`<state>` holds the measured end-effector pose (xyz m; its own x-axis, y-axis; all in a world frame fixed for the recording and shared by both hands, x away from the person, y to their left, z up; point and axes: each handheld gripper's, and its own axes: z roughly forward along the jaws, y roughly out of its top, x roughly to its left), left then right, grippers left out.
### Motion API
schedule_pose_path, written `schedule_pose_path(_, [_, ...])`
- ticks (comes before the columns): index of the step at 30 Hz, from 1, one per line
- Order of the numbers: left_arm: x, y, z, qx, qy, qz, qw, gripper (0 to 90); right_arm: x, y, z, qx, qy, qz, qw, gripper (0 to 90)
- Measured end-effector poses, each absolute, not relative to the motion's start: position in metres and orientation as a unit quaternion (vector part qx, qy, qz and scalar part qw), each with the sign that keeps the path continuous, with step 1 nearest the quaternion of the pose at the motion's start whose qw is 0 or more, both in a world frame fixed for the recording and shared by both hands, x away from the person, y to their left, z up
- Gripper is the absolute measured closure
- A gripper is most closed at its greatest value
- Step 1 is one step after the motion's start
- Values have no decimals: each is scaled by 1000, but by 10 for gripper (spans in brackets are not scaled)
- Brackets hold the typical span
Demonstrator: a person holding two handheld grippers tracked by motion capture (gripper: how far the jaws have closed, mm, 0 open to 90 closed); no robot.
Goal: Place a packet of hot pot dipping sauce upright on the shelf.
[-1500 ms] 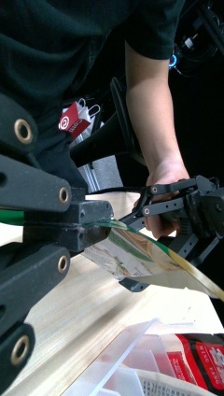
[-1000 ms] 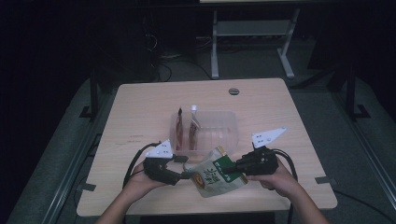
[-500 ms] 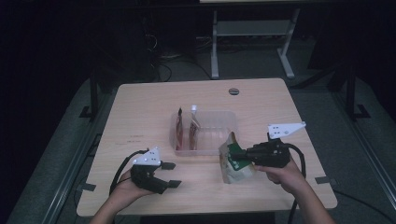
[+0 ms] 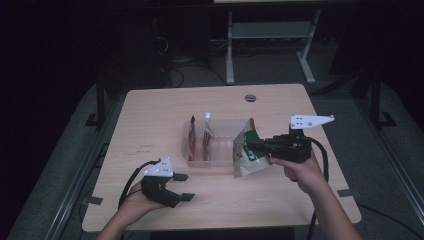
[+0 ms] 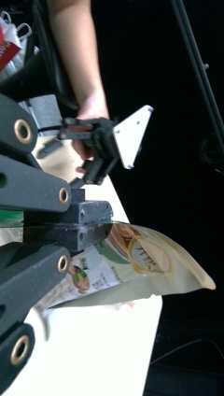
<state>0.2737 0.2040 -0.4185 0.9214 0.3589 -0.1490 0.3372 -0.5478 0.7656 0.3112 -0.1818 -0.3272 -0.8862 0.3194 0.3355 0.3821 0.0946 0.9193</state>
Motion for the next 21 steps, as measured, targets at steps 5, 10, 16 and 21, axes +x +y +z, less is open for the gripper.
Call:
schedule_pose_path(5, [274, 204, -420, 880, 200, 15, 431, 239, 321, -174, -322, -242, -735, -633, 17, 900])
schedule_pose_path(10, [275, 204, -421, 882, 198, 18, 428, 198, 334, -167, -318, -246, -735, -632, 12, 900])
schedule_pose_path(16, [274, 204, -425, 883, 201, 16, 425, 177, 351, -160, -316, -253, -736, -628, 7, 900])
schedule_pose_path(21, [270, 206, -426, 886, 202, 16, 417, 175, 366, -157, -322, -264, -742, -616, 5, 900])
